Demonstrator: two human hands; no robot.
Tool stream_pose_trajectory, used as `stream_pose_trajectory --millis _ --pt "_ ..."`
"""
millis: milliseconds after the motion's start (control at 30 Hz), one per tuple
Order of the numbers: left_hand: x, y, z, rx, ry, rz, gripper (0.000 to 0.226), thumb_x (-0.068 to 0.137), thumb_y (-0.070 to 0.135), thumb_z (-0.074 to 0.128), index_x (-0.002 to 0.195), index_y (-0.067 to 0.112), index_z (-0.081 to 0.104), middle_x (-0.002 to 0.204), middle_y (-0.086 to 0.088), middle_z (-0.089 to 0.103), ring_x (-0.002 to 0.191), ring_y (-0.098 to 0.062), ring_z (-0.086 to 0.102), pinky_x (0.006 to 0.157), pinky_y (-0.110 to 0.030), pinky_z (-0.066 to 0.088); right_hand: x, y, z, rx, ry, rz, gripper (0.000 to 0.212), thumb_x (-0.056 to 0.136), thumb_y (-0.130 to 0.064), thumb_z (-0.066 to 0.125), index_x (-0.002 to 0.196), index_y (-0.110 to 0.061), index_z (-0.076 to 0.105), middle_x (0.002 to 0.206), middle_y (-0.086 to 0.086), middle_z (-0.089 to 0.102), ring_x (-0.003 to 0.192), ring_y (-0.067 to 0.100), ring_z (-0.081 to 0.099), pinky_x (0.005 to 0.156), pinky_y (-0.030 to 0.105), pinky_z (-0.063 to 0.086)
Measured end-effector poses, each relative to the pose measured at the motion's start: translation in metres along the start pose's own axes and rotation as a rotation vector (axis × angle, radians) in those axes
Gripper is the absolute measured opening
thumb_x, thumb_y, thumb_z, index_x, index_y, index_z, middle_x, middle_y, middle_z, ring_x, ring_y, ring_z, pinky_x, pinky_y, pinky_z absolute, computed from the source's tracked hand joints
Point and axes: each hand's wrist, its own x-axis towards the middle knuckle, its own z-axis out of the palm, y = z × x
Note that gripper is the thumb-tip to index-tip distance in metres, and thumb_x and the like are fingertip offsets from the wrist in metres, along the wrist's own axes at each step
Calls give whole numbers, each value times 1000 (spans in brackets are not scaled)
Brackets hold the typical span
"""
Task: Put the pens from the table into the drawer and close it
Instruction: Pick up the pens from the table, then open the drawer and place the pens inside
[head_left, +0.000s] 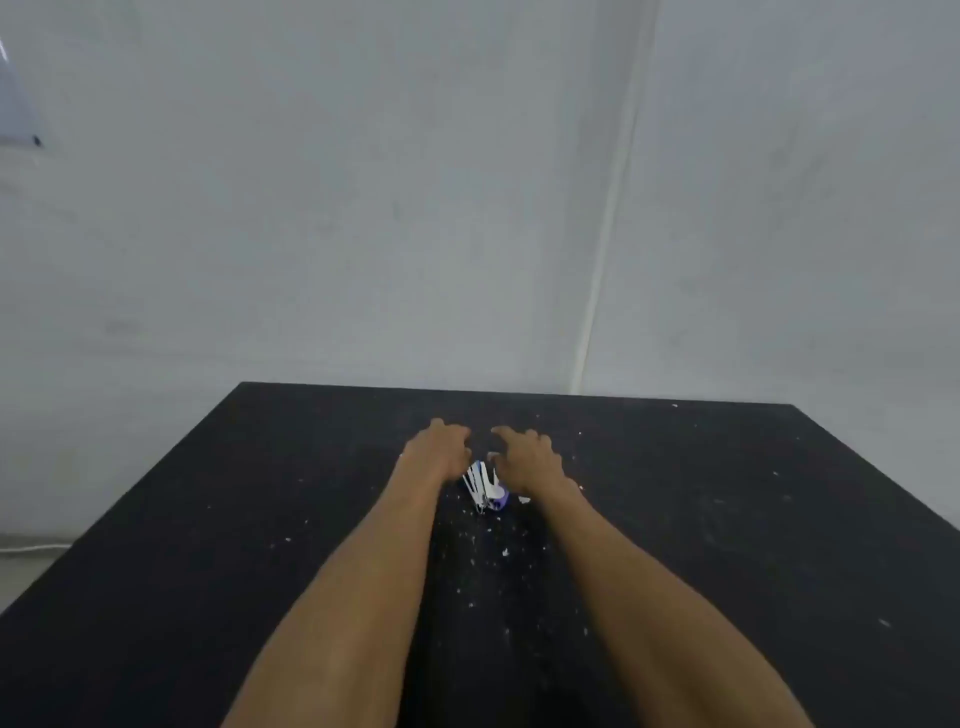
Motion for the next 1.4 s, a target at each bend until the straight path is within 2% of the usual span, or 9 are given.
stream_pose_trajectory --millis 200,533,733,833,933,1033,1100,1233,1400 --pt "-10 5 43 -45 -6 17 32 99 29 47 128 20 55 138 -18 40 114 -41 57 96 -48 46 -7 15 39 42 40 -9 39 95 -34 39 117 -19 67 128 22 60 125 41 48 104 48 41" --pt "-9 8 45 -134 31 -22 41 86 22 68 123 11 53 129 -18 48 111 -37 57 93 -43 49 -7 18 30 192 115 110 31 75 -39 68 79 -10 76 80 8 76 81 23 70 75 34 58" --pt "-12 11 50 -210 89 -148 44 80 17 75 117 5 55 121 -17 56 107 -34 61 87 -41 53 -11 17 29 153 80 199 63 69 -42 74 121 -11 58 122 13 60 115 34 57 92 43 53" --pt "-12 11 51 -428 141 -244 36 77 15 79 106 3 61 112 -17 63 94 -28 64 76 -35 54 -10 23 29 117 69 236 45 72 -34 77 107 -10 64 112 11 66 102 30 65 83 39 56" --pt "-11 14 52 -666 112 -317 39 73 16 79 106 -2 65 107 -16 67 93 -27 67 67 -31 52 -13 33 25 461 157 285 26 77 -30 68 81 -5 67 84 11 69 79 25 65 74 37 57" --pt "-13 25 50 -955 37 -358 45 69 18 68 109 -3 64 110 -17 68 95 -30 69 74 -33 57 -23 41 13 1200 105 480 22 81 -26 57 84 -4 62 81 11 64 74 21 59 67 34 50" --pt "-14 38 50 -1135 -75 -330 32 73 17 53 98 0 62 95 -16 69 81 -28 71 71 -34 57 -29 52 5 1410 57 517 18 82 -21 57 91 -5 58 78 11 58 68 18 55 59 30 48" --pt "-23 94 55 -1224 -206 -189 21 80 14 38 82 6 58 68 -11 56 54 -20 53 51 -29 42 -48 95 -5 1021 308 486 33 84 -24 70 107 -2 64 85 13 70 62 17 63 49 27 50" --pt "-36 174 87 -956 -118 15 34 99 31 39 102 7 61 73 -6 57 59 -19 51 55 -31 40 -95 172 -32 711 580 476 18 85 -26 66 85 -10 58 93 16 71 81 29 72 72 39 60"
